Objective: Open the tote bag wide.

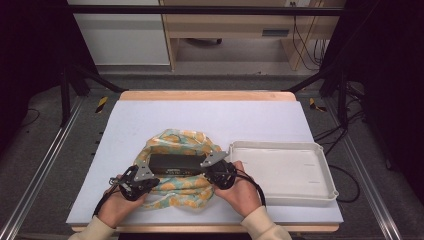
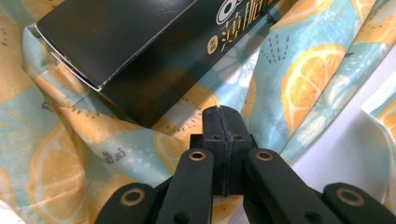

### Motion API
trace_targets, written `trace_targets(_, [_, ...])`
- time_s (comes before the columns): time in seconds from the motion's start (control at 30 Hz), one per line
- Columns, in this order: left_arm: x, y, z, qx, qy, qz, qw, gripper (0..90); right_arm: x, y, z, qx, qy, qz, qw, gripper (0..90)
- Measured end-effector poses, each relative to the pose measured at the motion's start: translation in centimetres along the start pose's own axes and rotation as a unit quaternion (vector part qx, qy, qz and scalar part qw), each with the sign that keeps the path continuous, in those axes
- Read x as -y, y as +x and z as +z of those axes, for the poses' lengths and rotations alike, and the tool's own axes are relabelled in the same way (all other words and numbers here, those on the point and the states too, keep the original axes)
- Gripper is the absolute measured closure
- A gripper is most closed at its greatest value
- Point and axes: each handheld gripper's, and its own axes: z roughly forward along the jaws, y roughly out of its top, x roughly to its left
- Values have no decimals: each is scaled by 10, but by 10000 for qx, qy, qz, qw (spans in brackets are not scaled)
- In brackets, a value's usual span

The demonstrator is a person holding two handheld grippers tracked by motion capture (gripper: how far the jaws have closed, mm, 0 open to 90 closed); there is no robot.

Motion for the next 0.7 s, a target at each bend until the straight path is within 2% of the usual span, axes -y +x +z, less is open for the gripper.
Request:
trace_targets(0.13, [0, 0, 0, 5, 0, 3, 10000, 900, -14, -10, -8, 232, -175, -39, 9996, 900])
trace_targets(0.3, [0, 0, 0, 4, 3, 13, 10000, 900, -28, -21, -3, 340, -216, -61, 9992, 900])
trace_targets(0.53, [0, 0, 0, 5, -12, -3, 10000, 900, -36, -29, 19, 418, -11, -106, 9991, 900])
trace_targets(0.7, [0, -1, 0, -6, -10, 9, 10000, 900, -31, -42, 28, 605, 176, 129, 9979, 900])
